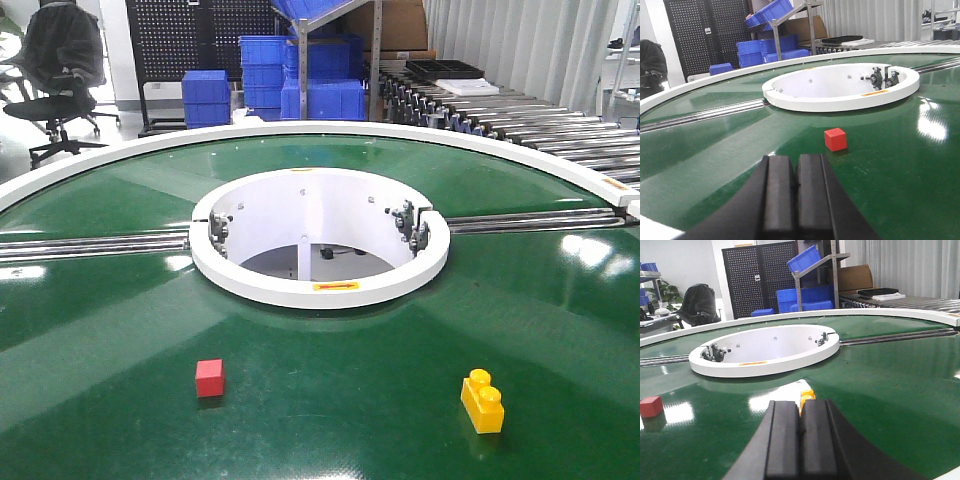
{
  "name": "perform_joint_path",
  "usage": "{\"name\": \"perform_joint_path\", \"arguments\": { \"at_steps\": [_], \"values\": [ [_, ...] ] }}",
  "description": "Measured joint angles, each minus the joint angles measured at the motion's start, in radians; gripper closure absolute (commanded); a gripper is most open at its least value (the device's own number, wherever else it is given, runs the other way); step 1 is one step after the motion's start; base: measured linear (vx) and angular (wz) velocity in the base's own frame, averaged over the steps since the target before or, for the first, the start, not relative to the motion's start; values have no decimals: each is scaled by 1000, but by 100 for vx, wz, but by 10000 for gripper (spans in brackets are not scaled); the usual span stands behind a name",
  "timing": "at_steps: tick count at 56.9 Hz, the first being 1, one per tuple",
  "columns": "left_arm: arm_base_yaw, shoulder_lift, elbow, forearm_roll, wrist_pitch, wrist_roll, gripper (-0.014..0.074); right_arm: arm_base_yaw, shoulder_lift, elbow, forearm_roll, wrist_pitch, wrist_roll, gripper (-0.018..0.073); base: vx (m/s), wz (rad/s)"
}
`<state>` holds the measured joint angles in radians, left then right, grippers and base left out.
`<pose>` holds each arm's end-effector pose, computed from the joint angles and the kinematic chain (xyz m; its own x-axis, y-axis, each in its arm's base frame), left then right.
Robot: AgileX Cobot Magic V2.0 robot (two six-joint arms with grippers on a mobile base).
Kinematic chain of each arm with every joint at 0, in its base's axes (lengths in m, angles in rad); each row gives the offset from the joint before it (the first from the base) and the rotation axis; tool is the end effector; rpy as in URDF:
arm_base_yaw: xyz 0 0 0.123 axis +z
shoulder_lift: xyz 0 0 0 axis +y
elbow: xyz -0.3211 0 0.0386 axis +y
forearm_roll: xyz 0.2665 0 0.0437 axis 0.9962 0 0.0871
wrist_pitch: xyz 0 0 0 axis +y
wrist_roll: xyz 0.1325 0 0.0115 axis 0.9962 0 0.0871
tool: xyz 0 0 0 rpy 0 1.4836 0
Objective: Pick red and yellow blocks into blue bin
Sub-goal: 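Lower the right gripper onto the yellow brick and close on it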
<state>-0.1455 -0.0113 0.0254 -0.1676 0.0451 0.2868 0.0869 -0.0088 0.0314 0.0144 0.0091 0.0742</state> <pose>0.0775 -0.0124 0.2016 0.0463 0.1136 -0.9925 0.1480 0.9818 0.1192 0.0785 0.0069 0.2037 0.0474 0.0929 -0.9945 -0.0915 0.9919 0.0883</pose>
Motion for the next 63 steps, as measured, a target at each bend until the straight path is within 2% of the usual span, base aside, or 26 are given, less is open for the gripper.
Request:
{"name": "perform_joint_path", "arguments": {
  "at_steps": [37, 42, 48, 52, 58, 63],
  "values": [
    [0, 0, 0, 0, -4, 0, 594, 0, 0, 0, 0, -9, 7, 569, 0, 0],
    [0, 0, 0, 0, -67, -6, 594, 0, 0, 0, 0, -60, 8, 569, 0, 0],
    [0, 0, -32, -21, -182, -88, 594, 0, 0, -5, 0, -157, 8, 569, 0, 0],
    [0, 0, -94, -27, -204, -125, 594, 0, 0, -52, -4, -136, 3, 569, 0, 0],
    [0, 30, -248, -27, -190, -119, 594, 0, 29, -224, -34, -67, -55, 569, 0, 0],
    [0, 147, -400, -27, -158, -99, 594, 0, 140, -406, -50, 1, -124, 569, 0, 0]
  ]
}}
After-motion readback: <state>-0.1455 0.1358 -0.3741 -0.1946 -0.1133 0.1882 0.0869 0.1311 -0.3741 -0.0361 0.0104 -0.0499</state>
